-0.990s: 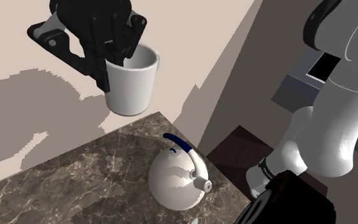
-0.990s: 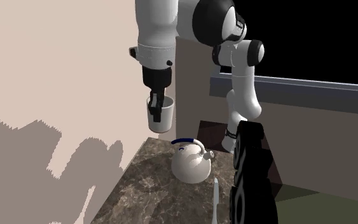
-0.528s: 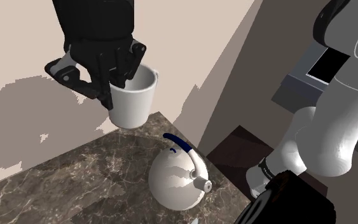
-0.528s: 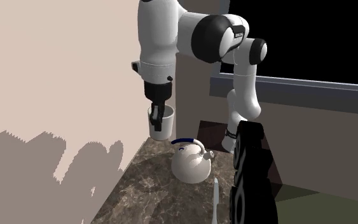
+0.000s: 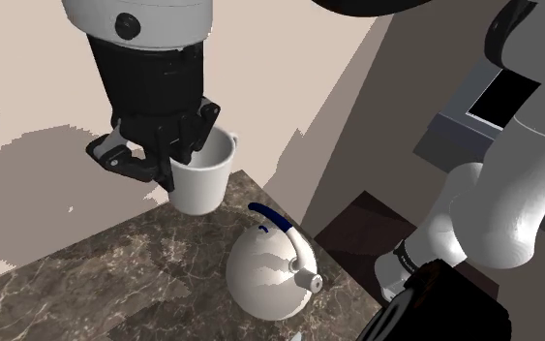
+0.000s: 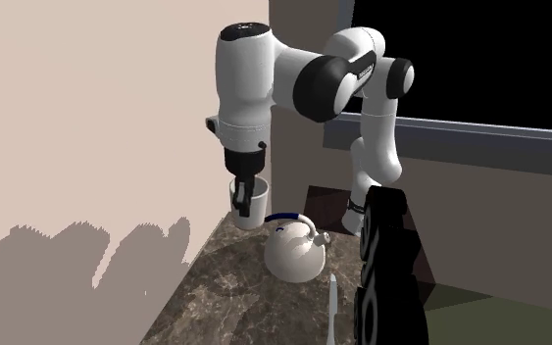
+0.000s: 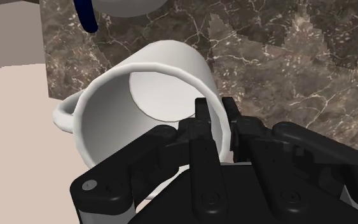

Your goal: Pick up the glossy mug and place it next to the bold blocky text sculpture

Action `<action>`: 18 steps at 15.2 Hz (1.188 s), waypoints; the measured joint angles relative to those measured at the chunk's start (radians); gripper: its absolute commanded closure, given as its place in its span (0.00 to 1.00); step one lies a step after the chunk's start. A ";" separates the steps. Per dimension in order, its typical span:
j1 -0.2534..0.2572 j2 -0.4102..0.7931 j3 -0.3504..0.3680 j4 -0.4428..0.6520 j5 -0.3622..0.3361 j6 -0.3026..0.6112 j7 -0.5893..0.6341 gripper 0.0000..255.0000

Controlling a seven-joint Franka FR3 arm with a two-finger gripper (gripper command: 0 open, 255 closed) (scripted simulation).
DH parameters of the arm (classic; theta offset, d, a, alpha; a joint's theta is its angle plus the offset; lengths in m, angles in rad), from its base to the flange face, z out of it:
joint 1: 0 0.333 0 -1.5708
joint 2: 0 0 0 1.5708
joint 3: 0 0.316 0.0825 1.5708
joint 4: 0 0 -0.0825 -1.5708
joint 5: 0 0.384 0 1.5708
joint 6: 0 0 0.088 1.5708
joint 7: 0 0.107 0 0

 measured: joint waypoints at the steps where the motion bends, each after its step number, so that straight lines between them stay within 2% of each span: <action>1: 0.000 -0.002 0.000 -0.015 0.001 0.014 0.002 1.00; 18: -0.014 -0.010 -0.008 -0.254 -0.001 0.245 0.023 1.00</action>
